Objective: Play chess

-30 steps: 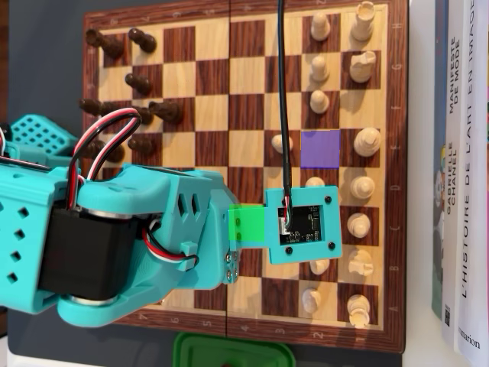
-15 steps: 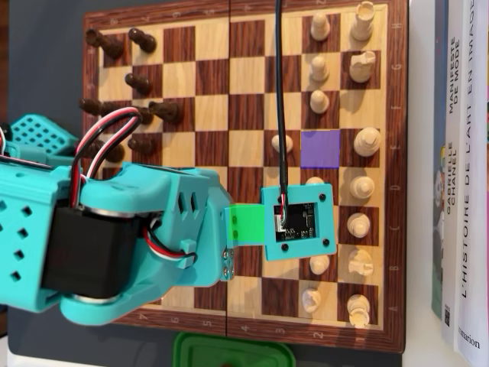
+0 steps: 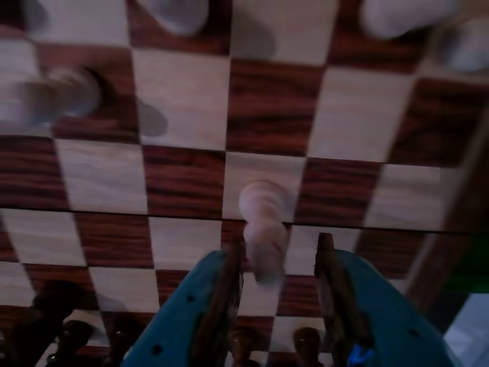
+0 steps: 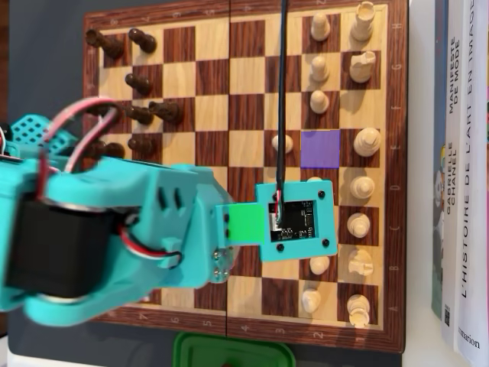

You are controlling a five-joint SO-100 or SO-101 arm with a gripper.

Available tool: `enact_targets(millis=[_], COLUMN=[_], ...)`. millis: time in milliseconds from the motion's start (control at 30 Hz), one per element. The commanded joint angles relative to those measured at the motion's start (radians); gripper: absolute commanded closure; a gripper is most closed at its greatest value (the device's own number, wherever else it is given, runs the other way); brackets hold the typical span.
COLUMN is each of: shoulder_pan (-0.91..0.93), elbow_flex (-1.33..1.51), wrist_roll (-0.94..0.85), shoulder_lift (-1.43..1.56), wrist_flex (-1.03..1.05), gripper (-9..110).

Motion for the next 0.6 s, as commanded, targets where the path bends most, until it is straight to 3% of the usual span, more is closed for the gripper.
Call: enact_targets(millis=[0, 567], shoulder_pan=[-0.003, -0.003], elbow_flex=[-0.012, 0.005], wrist_roll=[-0.003, 0.008], shoulder_lift=[0.106, 0.634], wrist_flex=[0.0, -0.012], gripper=[86, 86])
